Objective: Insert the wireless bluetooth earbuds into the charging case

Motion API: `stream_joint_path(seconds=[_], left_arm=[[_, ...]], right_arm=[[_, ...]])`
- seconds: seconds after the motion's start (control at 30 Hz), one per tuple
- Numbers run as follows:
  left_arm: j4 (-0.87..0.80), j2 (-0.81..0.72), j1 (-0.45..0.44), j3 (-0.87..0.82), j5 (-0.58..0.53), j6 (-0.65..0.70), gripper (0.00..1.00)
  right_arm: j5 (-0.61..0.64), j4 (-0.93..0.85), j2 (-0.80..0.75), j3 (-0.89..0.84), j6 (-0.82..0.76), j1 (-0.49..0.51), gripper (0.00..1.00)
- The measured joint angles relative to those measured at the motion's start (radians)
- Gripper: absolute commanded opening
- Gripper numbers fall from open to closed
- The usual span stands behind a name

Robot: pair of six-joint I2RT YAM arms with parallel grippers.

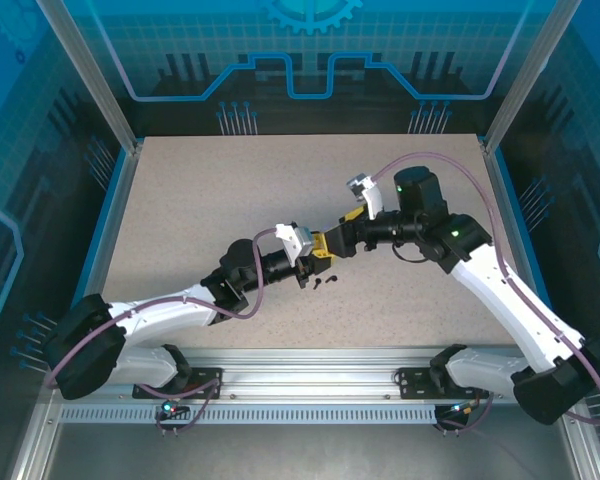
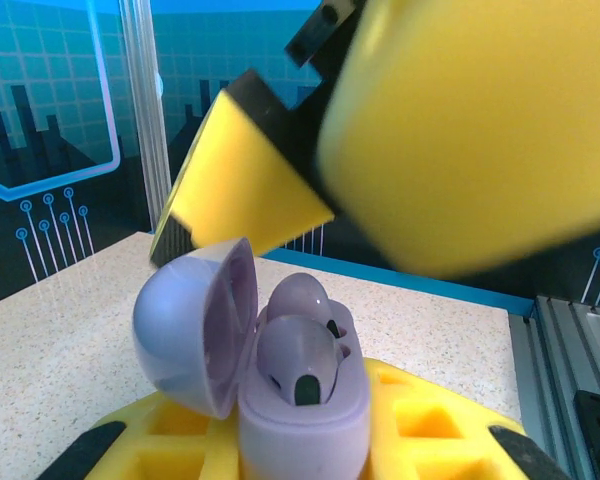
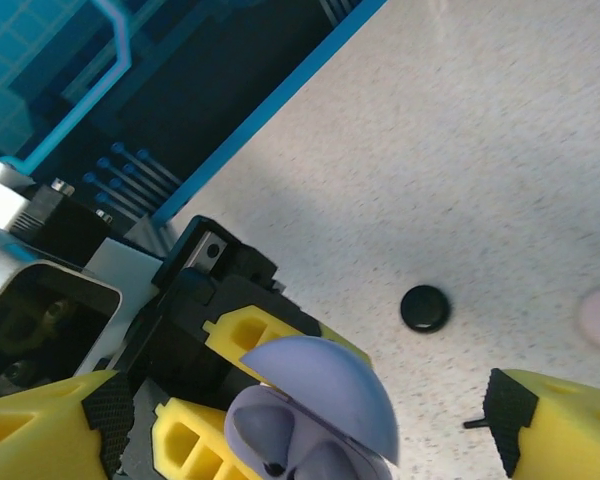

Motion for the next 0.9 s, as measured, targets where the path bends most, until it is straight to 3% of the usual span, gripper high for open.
stream_joint_path(seconds=[0.3, 0.67, 0.9], left_arm=[[0.003, -0.001, -0.002, 0.0, 0.002, 0.001, 0.01], [0.004, -0.003, -0.006, 0.0, 0.0, 0.001, 0.01], [-0.025, -0.004, -0.005, -0.004, -0.023, 0.0, 0.01]], right_arm=[[-0.094, 0.007, 0.016, 0.0, -0.003, 0.007, 0.69], [-0.087, -0.013, -0.022, 0.0, -0.03, 0.007, 0.68], [-0.024, -0.052, -0.063, 0.001, -0.047, 0.002, 0.74]])
